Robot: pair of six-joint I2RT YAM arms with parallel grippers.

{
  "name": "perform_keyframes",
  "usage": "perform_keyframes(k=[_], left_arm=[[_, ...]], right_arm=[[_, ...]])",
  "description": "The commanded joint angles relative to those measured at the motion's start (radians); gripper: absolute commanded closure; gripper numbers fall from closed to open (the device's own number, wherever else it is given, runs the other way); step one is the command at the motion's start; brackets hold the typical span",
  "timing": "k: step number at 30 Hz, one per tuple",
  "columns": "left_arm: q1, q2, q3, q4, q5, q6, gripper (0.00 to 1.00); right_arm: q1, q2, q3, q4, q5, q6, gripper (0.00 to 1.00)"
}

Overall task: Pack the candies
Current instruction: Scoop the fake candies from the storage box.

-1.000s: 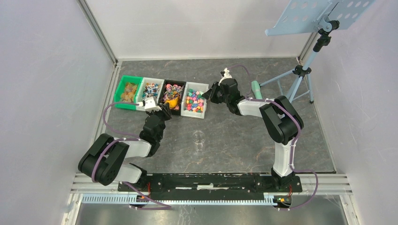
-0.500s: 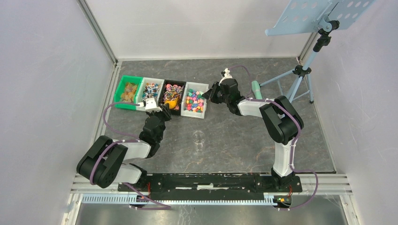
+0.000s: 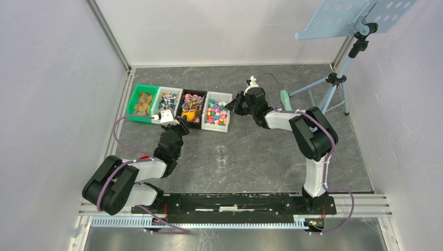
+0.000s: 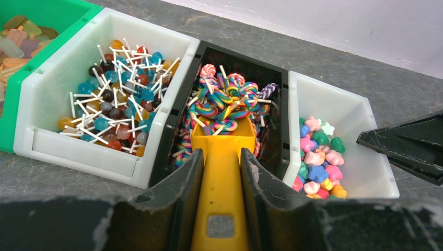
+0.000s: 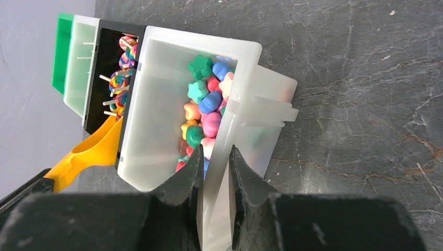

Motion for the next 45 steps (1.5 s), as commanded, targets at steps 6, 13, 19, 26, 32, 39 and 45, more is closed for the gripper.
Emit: perform_keyframes(k=[6, 13, 19, 26, 32, 39, 45], left_arm=[[0.006, -0.064, 0.009, -0.012, -0.038, 0.077, 0.98], [0.001, -0.105, -0.006, -0.025, -0.039, 0.078, 0.98], [-0.006, -0.112, -0.010, -0.028, -0.040, 0.075, 0.98], [-0.011, -0.137, -0.012, -0.046, -0.038, 0.074, 0.98], [-0.018, -0.160, -0.011, -0.061, -0.038, 0.078, 0.98], [-0.019, -0.188, -0.009, -0.079, -0.032, 0.084, 0.98], [-0.021, -0.226, -0.020, -0.087, -0.039, 0.094, 0.98]], right_arm=[[-0.013, -0.009, -0.035, -0.050, -0.054, -0.041, 1.00], [-0.014, -0.010, -0.028, -0.048, -0.052, -0.038, 1.00], [-0.015, -0.006, -0.027, -0.044, -0.052, -0.027, 1.00], [-0.019, -0.001, -0.030, -0.036, -0.051, -0.015, 1.00], [-0.022, 0.017, -0.007, -0.041, -0.057, -0.008, 1.00], [-0.023, 0.023, 0.003, -0.039, -0.058, -0.001, 1.00], [-0.024, 0.023, 0.004, -0.041, -0.059, -0.005, 1.00]])
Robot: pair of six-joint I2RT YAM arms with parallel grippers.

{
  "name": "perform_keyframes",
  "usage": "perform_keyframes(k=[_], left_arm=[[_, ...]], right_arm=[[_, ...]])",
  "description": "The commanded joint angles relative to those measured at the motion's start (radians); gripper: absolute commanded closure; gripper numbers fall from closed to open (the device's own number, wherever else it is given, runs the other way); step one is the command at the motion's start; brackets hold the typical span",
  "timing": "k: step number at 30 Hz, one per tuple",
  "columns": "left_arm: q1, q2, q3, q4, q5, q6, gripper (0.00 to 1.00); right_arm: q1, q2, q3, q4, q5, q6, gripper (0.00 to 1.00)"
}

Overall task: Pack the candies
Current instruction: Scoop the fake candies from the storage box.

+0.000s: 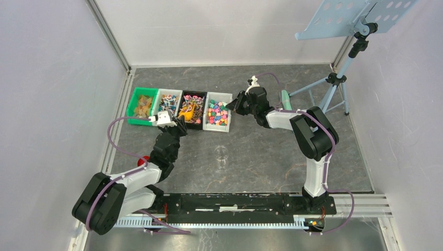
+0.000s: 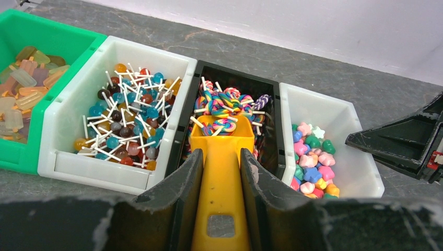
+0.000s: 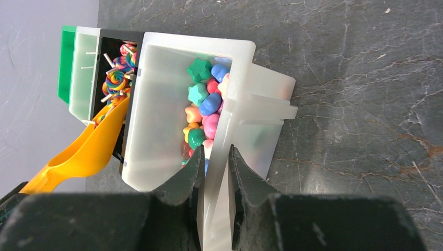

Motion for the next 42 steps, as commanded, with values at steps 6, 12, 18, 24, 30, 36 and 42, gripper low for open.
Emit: perform_keyframes(k=[6, 12, 18, 24, 30, 36, 42], left_arm=[[-0.007, -0.066, -0.023, 0.049, -0.042, 0.052, 0.98], [-0.011, -0.104, -0.035, 0.054, -0.040, 0.051, 0.98], [-0.019, -0.171, -0.052, 0.043, -0.038, 0.051, 0.98], [-0.019, -0.239, -0.047, 0.022, -0.026, 0.055, 0.98], [-0.019, -0.330, -0.034, -0.044, 0.016, 0.046, 0.98], [-0.018, -0.420, -0.010, -0.124, 0.121, 0.031, 0.98], [-0.020, -0.511, 0.007, -0.186, 0.201, 0.064, 0.98]], right_arm=[[-0.008, 0.030, 0.012, -0.048, -0.038, -0.032, 1.00], [-0.008, 0.034, 0.017, -0.051, -0.038, -0.037, 1.00], [-0.008, 0.036, 0.025, -0.055, -0.040, -0.040, 1.00], [-0.009, 0.020, 0.027, -0.055, -0.049, -0.043, 0.86], [-0.019, -0.019, 0.026, -0.061, -0.071, -0.047, 0.59], [-0.045, -0.078, 0.043, -0.090, -0.122, -0.087, 0.28], [-0.082, -0.163, 0.050, -0.136, -0.186, -0.141, 0.18]])
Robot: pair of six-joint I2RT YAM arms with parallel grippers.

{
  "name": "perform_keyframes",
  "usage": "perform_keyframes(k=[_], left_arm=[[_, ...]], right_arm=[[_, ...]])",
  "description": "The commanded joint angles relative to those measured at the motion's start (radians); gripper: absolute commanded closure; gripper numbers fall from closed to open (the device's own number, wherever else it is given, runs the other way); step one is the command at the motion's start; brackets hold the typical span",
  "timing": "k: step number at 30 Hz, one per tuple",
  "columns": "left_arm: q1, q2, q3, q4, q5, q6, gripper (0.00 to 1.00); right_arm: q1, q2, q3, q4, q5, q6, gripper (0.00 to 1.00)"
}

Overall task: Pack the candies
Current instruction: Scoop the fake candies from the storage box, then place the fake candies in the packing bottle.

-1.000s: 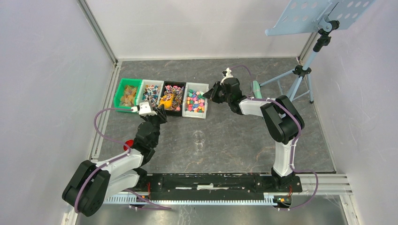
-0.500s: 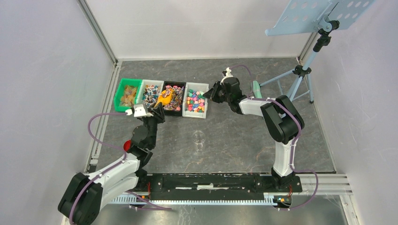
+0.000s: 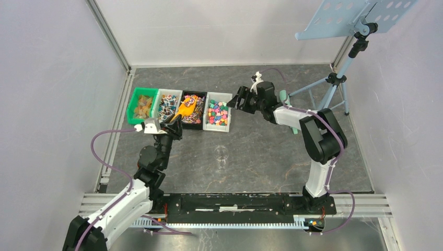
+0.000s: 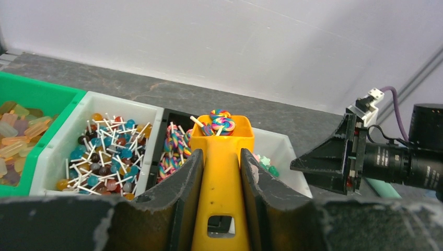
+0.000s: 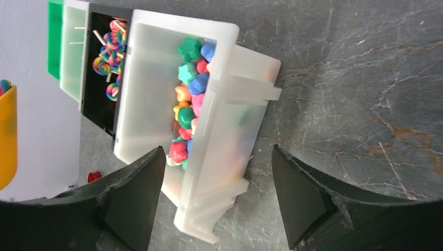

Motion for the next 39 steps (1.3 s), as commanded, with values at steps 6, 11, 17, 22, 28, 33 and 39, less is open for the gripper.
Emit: perform_keyframes(k=[6, 11, 17, 22, 28, 33, 39], left_arm=[[-0.002, -0.108, 0.048, -0.036, 0.154, 0.098, 0.98], [-0.002, -0.139, 0.061, -0.057, 0.247, 0.168, 0.98], [-0.002, -0.082, 0.070, 0.020, 0.452, 0.236, 0.98], [-0.002, -0.067, 0.076, 0.046, 0.492, 0.320, 0.98], [-0.002, -0.089, 0.052, 0.098, 0.466, 0.375, 0.98], [-0.003, -0.111, 0.042, 0.120, 0.469, 0.374, 0.98], [-0.002, -0.188, 0.036, 0.111, 0.467, 0.387, 0.98]], right_arm=[[-0.040, -0.156, 0.064, 0.028, -0.224, -0.042, 0.17], [-0.032, -0.145, 0.059, 0.219, -0.389, 0.153, 0.19], [0.017, -0.109, 0.081, 0.363, -0.475, 0.321, 0.20], [0.046, -0.088, 0.095, 0.399, -0.482, 0.353, 0.21], [0.044, -0.116, 0.097, 0.350, -0.451, 0.326, 0.22], [0.037, -0.145, 0.144, 0.284, -0.453, 0.297, 0.22], [0.014, -0.231, 0.132, 0.271, -0.464, 0.298, 0.23]])
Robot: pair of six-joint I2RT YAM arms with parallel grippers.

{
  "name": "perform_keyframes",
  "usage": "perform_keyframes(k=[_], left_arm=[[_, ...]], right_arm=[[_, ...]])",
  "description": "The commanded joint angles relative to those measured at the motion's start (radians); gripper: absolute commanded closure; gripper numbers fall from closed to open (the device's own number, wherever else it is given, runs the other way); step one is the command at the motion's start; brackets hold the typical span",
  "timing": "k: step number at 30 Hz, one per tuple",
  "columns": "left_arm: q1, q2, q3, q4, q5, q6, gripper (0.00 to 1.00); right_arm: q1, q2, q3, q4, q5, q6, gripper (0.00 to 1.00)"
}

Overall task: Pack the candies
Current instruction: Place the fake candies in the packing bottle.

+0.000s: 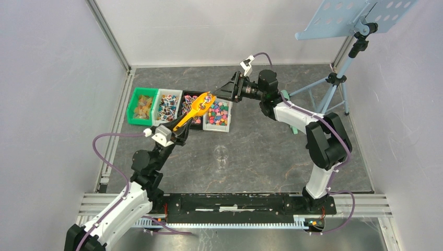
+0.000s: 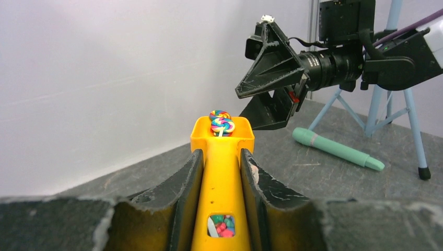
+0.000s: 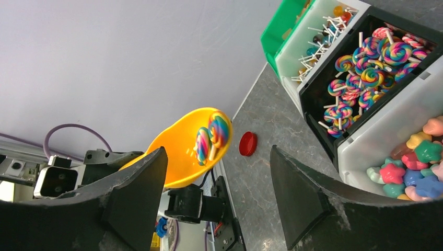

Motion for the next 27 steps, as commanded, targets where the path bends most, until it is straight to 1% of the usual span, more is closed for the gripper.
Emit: perform_keyframes(k=[1, 5, 9, 15, 17, 23, 26, 27], left_arm=[[-0.001, -0.074, 0.003, 0.072, 0.006, 0.066, 0.98], [-0.001, -0.154, 0.013, 0.045, 0.021, 0.041, 0.98], [-0.001, -0.227, 0.027, 0.004, 0.056, -0.004, 0.98], [-0.002, -0.310, 0.054, -0.122, 0.141, -0.050, 0.98], [-0.001, -0.344, 0.062, -0.173, 0.161, -0.072, 0.98], [-0.001, -0.464, 0.091, -0.333, 0.251, -0.173, 0.98], [-0.001, -0.500, 0.089, -0.361, 0.280, -0.239, 0.98], [-0.001, -0.536, 0.088, -0.371, 0.292, -0.253, 0.98]], right_arm=[[-0.025, -0.127, 0.022, -0.008, 0.000, -0.035, 0.23], [-0.046, -0.209, -0.015, -0.072, 0.032, -0.101, 0.22], [-0.049, -0.249, -0.024, -0.161, 0.046, -0.191, 0.20], [-0.051, -0.274, -0.069, -0.225, 0.056, -0.279, 0.20], [-0.051, -0.281, -0.077, -0.270, 0.060, -0.317, 0.20], [-0.051, -0.314, -0.112, -0.362, 0.077, -0.433, 0.19], [-0.052, -0.327, -0.133, -0.387, 0.081, -0.465, 0.19], [-0.051, -0.330, -0.139, -0.395, 0.081, -0.473, 0.19]])
